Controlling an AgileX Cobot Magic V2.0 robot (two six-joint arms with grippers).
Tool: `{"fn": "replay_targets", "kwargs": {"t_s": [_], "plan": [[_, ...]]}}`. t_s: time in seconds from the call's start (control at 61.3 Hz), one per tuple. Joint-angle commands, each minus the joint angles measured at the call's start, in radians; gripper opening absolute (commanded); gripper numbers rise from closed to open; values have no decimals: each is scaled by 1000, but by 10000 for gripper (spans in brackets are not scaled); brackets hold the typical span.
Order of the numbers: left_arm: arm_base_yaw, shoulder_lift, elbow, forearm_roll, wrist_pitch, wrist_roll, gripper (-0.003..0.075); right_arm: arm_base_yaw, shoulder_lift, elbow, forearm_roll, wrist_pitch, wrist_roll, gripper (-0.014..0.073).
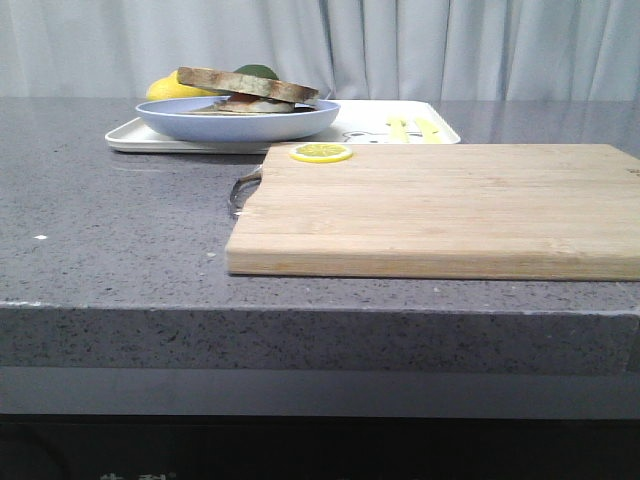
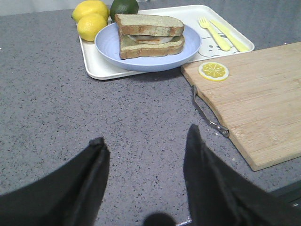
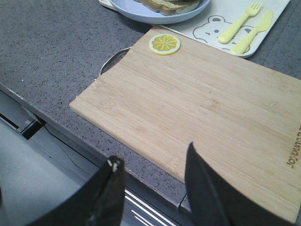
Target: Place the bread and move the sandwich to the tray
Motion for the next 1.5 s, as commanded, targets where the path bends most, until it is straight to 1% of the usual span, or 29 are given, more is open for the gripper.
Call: {"fn": "replay_targets", "kwargs": {"t_s": [0.0, 0.065, 0.245, 0.359, 0.408, 0.913, 1.011, 1.174, 1.337, 1.402, 1.484], "plan": [[-9, 3, -26, -17, -76, 1, 351, -5, -1, -24, -6, -67, -8, 285], [-9, 3, -26, -17, -76, 1, 309, -5, -1, -24, -6, -67, -8, 217], [-9, 3, -26, -17, -76, 1, 125, -5, -1, -24, -6, -67, -8, -10], [-9, 3, -26, -17, -76, 1, 17, -5, -1, -24, -6, -67, -8, -120], [-9, 3, -26, -28, -74, 1, -22, -5, -1, -24, -6, -67, -8, -111], [-9, 1, -24, -28, -77, 1, -20, -5, -1, -24, -6, -68, -8, -116], [-10, -65, 2, -30, -82, 1, -20, -5, -1, -24, -6, -68, -8, -116], [29, -175, 62, -30, -82, 1, -20, -5, -1, -24, -6, -68, -8, -116], [31, -210, 87, -30, -78, 1, -20, -5, -1, -24, -5, -68, -8, -116], [31, -217, 109, -15, -112, 1, -20, -5, -1, -24, -5, -68, -8, -116], [32, -240, 156, 4, -196, 1, -20, -5, -1, -24, -5, -68, -8, -116]]}}
